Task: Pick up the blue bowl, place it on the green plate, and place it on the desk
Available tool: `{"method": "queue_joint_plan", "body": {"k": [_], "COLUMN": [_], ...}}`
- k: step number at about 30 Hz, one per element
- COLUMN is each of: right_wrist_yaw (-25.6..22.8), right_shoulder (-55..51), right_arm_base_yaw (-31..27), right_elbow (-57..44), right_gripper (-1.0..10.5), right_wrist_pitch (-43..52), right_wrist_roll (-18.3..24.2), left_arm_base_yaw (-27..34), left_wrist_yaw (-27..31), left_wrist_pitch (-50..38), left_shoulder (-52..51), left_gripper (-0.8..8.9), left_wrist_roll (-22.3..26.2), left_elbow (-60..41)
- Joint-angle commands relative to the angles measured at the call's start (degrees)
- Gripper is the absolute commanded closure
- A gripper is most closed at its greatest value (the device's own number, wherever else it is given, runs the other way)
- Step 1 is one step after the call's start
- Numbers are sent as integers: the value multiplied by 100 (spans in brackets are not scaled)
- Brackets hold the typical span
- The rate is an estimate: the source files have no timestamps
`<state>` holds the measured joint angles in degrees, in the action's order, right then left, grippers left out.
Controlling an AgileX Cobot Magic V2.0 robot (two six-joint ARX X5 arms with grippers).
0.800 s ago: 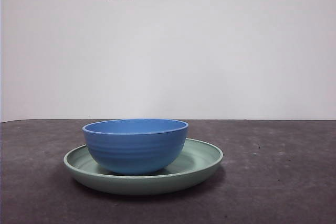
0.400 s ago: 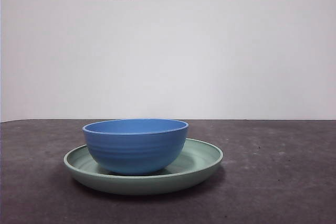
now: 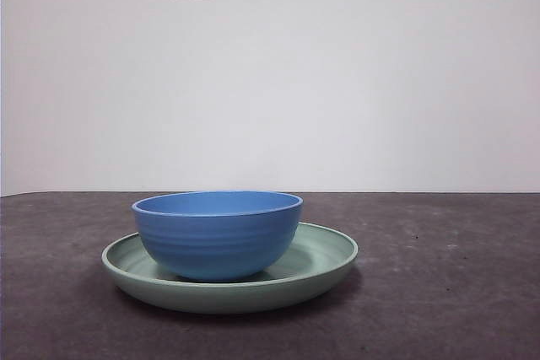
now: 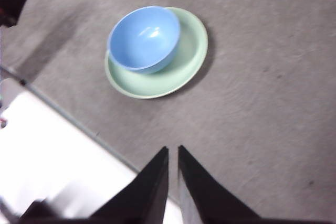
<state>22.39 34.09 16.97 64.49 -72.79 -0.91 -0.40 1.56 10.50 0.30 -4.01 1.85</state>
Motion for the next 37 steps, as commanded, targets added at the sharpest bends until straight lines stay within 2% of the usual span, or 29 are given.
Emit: {"method": "queue_joint_plan", "body": {"k": [1,8,13,16,21,25,27,37], "right_wrist_yaw": [7,7,-258,-254,-487,-1340,-1561,-1803], "right_shoulder": [-153,-1178,-1998,-2326,-2704,-2817,-2839,-3156], "right_arm_base_yaw": [-304,-1357,-1891,-2022,-2026,-2028,-2028,-2026], "right_elbow": [-251,-2533,-4398,-5189,-5866,-6172,-6247,-6387], "right_gripper": [921,921,921,921,921,921,921,921], "right_wrist_pitch": [734,4155,5759,6422,6666,6669,6679,6284], "right_wrist_roll": [391,433,431,417,566,426,334,295], "left_arm_base_yaw": [2,2,2,2,2,2,2,2], "left_wrist_yaw": [-9,-9,-9,-9,-9,-9,-9,-9], "left_wrist_pitch": [35,35,35,35,35,35,35,33], "left_shoulder": [-11,-11,-11,-11,-11,-11,-11,-11], "left_gripper": [786,786,786,786,786,786,786,786], "left_wrist_roll": [7,7,7,7,7,7,7,7], "left_elbow": [-118,-118,-118,-118,-118,-118,-118,-118]}}
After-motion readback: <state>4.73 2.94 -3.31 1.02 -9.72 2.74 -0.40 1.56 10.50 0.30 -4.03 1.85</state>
